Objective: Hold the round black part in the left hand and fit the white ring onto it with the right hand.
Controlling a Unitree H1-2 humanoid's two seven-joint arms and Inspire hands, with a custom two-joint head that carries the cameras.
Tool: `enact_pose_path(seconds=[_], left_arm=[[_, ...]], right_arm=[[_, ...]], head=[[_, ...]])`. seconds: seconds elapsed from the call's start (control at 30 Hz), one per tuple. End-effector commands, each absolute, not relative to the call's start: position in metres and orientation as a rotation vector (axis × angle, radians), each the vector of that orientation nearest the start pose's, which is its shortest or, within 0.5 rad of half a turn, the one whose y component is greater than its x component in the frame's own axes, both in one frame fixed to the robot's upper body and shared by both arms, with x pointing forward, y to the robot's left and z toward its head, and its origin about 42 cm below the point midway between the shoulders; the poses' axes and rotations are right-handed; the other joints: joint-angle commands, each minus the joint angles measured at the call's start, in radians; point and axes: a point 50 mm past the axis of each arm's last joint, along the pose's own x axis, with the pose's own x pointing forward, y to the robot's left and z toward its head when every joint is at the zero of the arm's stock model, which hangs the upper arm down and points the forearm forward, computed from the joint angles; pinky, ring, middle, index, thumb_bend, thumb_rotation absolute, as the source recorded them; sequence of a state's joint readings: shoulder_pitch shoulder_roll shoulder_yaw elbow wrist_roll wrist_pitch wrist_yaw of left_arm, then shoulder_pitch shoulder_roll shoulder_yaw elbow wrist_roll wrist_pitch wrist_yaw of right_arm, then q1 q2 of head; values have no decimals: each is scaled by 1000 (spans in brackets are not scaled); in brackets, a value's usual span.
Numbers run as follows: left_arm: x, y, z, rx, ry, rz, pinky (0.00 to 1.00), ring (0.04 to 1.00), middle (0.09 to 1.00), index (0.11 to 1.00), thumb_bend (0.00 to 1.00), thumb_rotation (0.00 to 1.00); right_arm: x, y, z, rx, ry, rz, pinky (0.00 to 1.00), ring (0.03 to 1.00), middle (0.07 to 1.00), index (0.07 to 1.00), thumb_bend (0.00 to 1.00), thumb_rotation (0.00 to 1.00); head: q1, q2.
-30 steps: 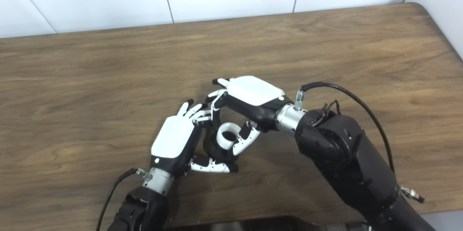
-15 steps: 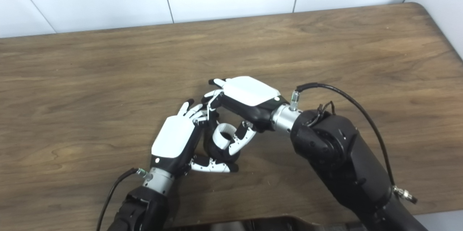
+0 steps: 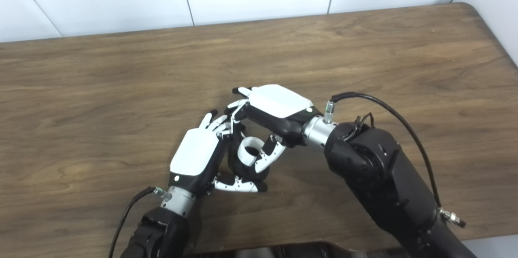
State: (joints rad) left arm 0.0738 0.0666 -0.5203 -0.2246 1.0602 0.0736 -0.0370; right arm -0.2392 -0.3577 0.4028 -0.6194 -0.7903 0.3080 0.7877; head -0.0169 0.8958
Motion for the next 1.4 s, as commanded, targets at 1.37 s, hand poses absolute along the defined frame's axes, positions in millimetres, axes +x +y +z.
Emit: enact_pose_path(seconds=[1.37], left_arm=[[229, 88, 135, 1046, -329, -374, 1000, 893, 777, 483, 524, 56]], right_arm=[[268, -164, 251, -1200, -284, 729, 1000, 1000, 848, 482, 524, 132]], head=[[-2, 14]])
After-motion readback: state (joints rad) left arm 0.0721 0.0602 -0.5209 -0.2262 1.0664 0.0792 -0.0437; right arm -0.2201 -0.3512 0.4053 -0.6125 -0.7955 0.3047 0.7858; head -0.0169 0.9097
